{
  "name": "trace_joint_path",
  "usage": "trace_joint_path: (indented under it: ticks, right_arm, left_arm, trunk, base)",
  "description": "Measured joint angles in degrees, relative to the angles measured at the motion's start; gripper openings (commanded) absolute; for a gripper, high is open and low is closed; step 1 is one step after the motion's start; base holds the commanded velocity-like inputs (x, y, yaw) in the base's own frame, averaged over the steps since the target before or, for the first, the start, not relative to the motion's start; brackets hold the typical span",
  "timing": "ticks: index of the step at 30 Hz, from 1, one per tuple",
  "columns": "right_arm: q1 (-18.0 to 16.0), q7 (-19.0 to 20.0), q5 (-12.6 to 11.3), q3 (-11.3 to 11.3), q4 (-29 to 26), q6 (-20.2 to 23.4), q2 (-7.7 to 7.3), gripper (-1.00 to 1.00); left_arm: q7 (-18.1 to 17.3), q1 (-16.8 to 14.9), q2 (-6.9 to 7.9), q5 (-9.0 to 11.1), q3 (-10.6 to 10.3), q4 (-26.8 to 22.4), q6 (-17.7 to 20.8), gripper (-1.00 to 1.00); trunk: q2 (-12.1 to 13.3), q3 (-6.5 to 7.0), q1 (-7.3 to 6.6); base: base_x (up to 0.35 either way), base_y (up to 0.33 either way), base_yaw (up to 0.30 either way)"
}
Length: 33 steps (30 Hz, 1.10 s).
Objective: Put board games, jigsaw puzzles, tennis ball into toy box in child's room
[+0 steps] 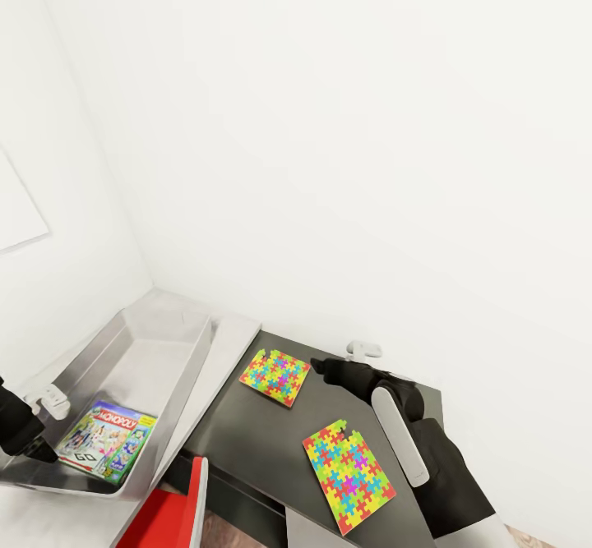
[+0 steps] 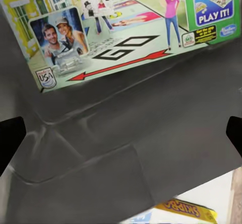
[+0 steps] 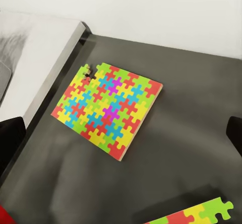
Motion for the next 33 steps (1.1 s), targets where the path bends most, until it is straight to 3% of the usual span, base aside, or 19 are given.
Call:
trace_joint_path:
  ticks: [6, 8, 10, 14, 17, 22, 27, 32, 33]
  right_arm:
    - [0.0, 0.01, 0.0, 0.0, 0.0, 0.0, 0.0, 1.0]
    - [0.0, 0.01, 0.0, 0.0, 0.0, 0.0, 0.0, 1.0]
    - [0.0, 0.0, 0.0, 0.0, 0.0, 0.0, 0.0, 1.0]
    - [0.0, 0.0, 0.0, 0.0, 0.0, 0.0, 0.0, 1.0]
    - [0.0, 0.02, 0.0, 0.0, 0.0, 0.0, 0.0, 1.0]
    - [0.0, 0.0, 0.0, 0.0, 0.0, 0.0, 0.0, 1.0]
    - [0.0, 0.0, 0.0, 0.0, 0.0, 0.0, 0.0, 1.0]
    - [0.0, 0.0, 0.0, 0.0, 0.0, 0.0, -0.03, 1.0]
    - [0.0, 0.02, -0.03, 0.0, -0.03, 0.0, -0.05, 1.0]
  left_arm:
    - [0.0, 0.0, 0.2, 0.17, 0.38, -0.06, 0.18, 1.0]
    - [0.01, 0.0, 0.18, 0.24, 1.62, -0.24, 0.41, 1.0]
    - [0.08, -0.03, 0.14, 0.42, 4.4, -0.78, 0.53, 1.0]
    - [0.09, -0.07, -0.06, 0.54, 11.91, -1.32, 0.53, 1.0]
    - [0.09, -0.14, -0.11, 0.65, 15.83, -2.8, 0.57, 1.0]
    - [0.09, -0.17, -0.31, 1.19, 19.86, -6.75, 1.11, 1.0]
    - [0.1, -0.17, -0.46, 3.89, 21.08, -9.11, 3.2, 1.0]
    - [0.1, -0.17, -0.43, 9.21, 21.89, -9.69, 4.53, 1.0]
    - [0.1, -0.18, -0.36, 11.02, 22.47, -9.74, 5.31, 1.0]
  trunk:
    - [0.0, 0.0, 0.0]
    - [0.0, 0.0, 0.0]
    - [-0.01, 0.0, 0.0]
    - [-0.01, 0.0, 0.0]
    - [-0.01, 0.0, 0.0]
    - [0.0, 0.0, 0.0]
    - [0.0, 0.0, 0.0]
    - [0.0, 0.0, 0.0]
    - [-0.01, 0.0, 0.0]
  base:
    - [0.0, 0.0, 0.0]
    - [0.0, 0.0, 0.0]
    - [0.0, 0.0, 0.0]
    - [0.0, 0.0, 0.0]
    - [0.0, 0.0, 0.0]
    - [0.0, 0.0, 0.0]
    - [0.0, 0.0, 0.0]
    - [0.0, 0.0, 0.0]
    - [0.0, 0.0, 0.0]
